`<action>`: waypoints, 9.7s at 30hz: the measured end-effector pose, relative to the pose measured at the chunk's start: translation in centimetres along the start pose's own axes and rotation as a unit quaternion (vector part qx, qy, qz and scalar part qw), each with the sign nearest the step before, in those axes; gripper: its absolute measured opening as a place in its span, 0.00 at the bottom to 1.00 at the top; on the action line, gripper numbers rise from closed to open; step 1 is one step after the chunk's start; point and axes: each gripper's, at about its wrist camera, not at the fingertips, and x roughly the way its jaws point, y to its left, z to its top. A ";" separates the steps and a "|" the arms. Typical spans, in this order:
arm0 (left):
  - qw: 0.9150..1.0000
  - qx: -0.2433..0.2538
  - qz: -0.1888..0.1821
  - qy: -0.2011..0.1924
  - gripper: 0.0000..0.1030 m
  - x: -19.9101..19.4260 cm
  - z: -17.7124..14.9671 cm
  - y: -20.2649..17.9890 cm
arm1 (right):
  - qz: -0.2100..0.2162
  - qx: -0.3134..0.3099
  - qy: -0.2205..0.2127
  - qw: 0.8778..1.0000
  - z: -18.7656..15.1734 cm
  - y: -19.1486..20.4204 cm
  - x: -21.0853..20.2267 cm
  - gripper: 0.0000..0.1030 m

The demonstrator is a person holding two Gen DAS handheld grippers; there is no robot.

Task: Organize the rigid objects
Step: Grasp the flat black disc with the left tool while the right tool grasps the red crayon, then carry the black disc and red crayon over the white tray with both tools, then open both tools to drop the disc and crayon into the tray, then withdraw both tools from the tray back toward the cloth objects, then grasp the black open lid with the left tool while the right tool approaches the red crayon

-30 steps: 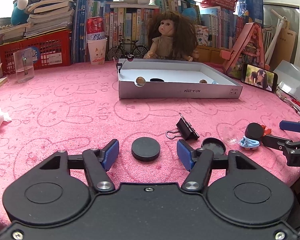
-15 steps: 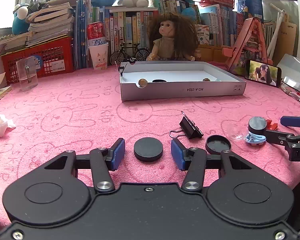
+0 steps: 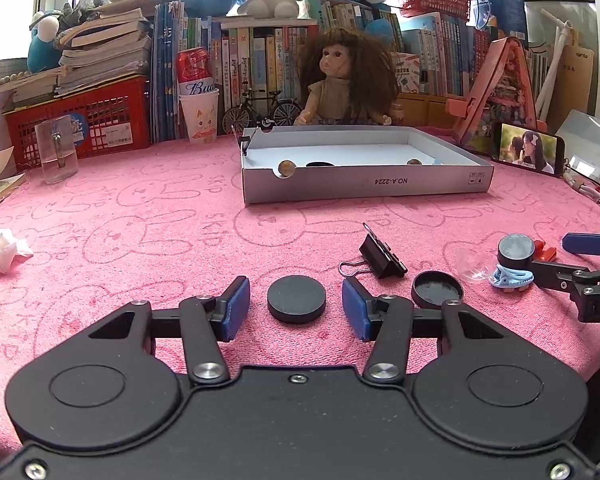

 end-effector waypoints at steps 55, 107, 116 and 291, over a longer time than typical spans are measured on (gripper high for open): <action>0.999 -0.023 -0.012 -0.032 0.29 1.3 5.6 -0.9 | -0.045 0.043 -0.041 0.997 4.6 -0.6 1.0 0.48; 0.991 -0.093 -0.020 0.094 0.29 20.5 17.9 2.3 | -0.004 0.189 0.098 0.977 15.8 -7.7 18.2 0.48; 0.989 -0.088 0.002 0.123 0.29 23.2 17.7 2.1 | -0.021 0.159 0.134 0.978 15.4 -6.7 20.4 0.48; 0.992 0.058 -0.115 0.014 0.29 0.1 0.4 -5.6 | -0.066 0.037 0.039 0.996 1.6 1.9 1.8 0.87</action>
